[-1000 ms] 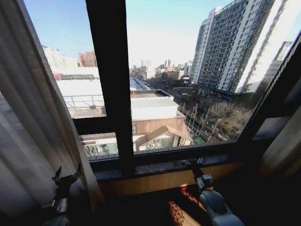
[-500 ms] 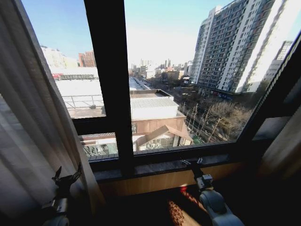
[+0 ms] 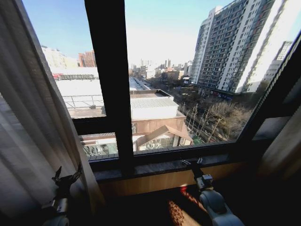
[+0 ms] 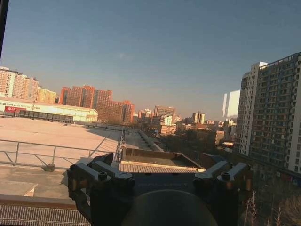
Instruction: Open the curtains by pulling them apart, changing their state from closed to fully open.
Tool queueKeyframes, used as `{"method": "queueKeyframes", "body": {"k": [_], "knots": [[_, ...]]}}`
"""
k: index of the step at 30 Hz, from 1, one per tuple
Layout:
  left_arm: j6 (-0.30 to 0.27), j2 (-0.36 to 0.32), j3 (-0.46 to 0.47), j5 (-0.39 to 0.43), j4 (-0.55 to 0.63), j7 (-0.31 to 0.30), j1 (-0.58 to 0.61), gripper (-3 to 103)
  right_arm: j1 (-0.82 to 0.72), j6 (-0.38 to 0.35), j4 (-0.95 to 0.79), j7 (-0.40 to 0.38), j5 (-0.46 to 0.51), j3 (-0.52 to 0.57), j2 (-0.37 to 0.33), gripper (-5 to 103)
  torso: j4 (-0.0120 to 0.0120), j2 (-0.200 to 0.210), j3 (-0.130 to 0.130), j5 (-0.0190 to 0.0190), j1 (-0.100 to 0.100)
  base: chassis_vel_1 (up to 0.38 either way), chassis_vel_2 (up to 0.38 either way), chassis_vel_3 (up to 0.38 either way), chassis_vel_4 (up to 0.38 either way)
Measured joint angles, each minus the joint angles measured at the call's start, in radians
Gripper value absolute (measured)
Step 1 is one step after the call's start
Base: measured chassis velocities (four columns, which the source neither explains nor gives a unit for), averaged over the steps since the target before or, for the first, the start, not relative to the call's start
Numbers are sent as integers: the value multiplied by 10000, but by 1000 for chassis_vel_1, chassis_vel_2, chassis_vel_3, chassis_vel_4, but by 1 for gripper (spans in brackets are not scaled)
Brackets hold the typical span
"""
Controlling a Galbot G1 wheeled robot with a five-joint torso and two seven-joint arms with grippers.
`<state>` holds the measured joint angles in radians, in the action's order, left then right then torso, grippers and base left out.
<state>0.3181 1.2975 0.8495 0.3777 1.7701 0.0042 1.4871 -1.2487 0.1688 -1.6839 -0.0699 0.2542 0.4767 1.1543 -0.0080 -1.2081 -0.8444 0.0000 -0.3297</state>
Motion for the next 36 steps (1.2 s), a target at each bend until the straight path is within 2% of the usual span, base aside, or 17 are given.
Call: {"method": "queueKeyframes", "body": {"k": [36], "knots": [[0,0,0,0,0,0,0,100,0,0,0,-1,0,0,0,100,0,-1,0,0,0,0,0,0,0]]}}
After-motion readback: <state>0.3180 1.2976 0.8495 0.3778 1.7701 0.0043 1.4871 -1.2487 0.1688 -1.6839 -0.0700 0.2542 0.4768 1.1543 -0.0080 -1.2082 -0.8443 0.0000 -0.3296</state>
